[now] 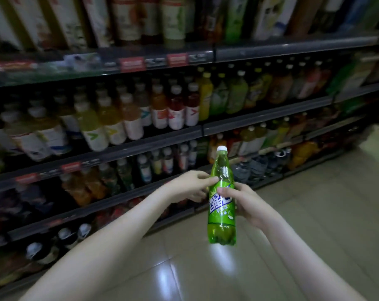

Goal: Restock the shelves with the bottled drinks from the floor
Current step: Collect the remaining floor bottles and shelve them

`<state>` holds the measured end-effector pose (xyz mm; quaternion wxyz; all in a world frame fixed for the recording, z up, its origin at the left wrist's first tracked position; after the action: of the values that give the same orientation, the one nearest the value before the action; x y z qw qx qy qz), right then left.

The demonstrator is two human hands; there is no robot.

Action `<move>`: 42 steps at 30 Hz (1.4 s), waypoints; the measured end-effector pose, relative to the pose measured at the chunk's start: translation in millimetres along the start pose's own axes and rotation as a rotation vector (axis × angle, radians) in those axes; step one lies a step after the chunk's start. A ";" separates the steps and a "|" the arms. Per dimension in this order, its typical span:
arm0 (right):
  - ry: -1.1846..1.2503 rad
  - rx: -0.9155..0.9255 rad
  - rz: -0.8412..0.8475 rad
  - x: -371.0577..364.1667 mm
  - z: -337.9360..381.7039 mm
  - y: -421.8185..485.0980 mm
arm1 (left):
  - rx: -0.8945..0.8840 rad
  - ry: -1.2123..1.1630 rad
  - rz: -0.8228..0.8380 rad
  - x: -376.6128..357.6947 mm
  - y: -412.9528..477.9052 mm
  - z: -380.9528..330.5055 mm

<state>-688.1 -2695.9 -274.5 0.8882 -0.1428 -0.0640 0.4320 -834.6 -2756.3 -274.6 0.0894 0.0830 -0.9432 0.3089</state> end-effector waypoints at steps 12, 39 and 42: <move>0.169 0.112 -0.247 248.2 43.4 51.0 | -0.135 0.019 -0.010 -91.2 131.9 -154.9; 0.212 0.496 -0.450 898.9 238.6 171.6 | -0.489 0.043 0.032 -407.9 519.3 -693.1; 0.173 0.531 -0.444 954.2 265.4 199.4 | -0.529 0.111 -0.118 -419.0 547.3 -734.4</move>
<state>-310.3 -1776.7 -92.9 0.9688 0.0742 0.0963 0.2162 -457.7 -1839.7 -95.1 0.1774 0.0943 -0.9783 0.0500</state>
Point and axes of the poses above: each hand's wrist, its own y-axis towards the middle knuckle, its own x-axis out of the back of the hand, z = x × y, the point moved 4 cm from there along y, towards the middle knuckle, and after that the axes turned 7 degrees about x, right-handed, at the moved point
